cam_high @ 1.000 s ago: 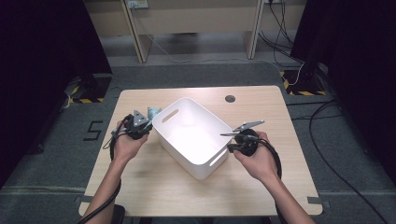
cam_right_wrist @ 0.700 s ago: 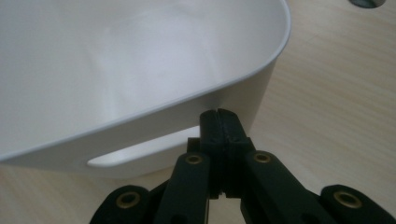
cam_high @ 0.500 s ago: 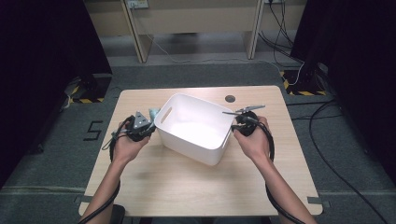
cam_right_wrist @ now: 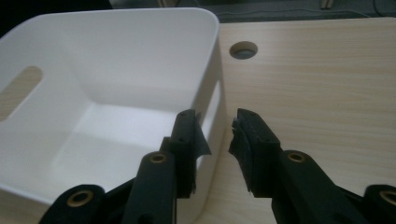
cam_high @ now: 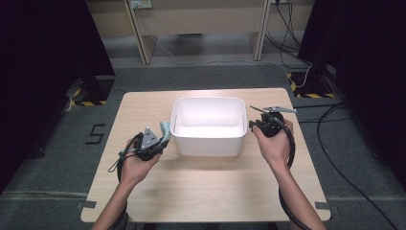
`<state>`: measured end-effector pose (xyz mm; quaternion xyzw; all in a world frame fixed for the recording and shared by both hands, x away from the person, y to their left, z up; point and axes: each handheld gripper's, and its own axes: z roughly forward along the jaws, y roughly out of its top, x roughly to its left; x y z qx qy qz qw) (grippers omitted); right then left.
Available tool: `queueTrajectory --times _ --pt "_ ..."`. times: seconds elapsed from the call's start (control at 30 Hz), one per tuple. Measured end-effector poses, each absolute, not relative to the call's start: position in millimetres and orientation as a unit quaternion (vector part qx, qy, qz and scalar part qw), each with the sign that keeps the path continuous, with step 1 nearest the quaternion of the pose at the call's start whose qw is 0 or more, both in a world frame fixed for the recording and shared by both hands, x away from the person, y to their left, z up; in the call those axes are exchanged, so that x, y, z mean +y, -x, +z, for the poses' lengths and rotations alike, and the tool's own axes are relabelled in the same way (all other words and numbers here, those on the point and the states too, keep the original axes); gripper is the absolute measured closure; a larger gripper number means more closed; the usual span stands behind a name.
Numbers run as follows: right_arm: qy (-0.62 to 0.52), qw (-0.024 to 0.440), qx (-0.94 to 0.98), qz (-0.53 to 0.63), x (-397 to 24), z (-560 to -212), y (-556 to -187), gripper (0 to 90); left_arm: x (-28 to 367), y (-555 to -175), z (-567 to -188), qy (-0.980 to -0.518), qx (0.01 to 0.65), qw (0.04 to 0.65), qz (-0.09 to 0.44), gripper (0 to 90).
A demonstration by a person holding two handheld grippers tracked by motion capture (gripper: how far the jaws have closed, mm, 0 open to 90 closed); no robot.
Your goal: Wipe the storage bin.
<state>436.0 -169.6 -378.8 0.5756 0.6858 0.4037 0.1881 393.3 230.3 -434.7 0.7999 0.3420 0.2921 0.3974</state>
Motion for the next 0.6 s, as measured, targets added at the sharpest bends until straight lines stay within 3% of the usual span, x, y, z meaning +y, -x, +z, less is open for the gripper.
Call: queueTrajectory --times 0.1,0.17,0.6 --pt "-0.561 0.201 0.693 0.406 -163 -379 -430 69.3 230 -383 -433 -0.788 0.345 0.413 0.300 78.6" --pt "-0.559 0.189 0.688 0.424 -162 -376 -431 65.2 227 -373 -433 -0.783 0.345 0.417 0.306 78.6" --pt "-0.537 0.192 0.720 0.396 -144 -397 -440 65.5 208 -359 -441 -0.789 0.322 0.446 0.272 77.9"
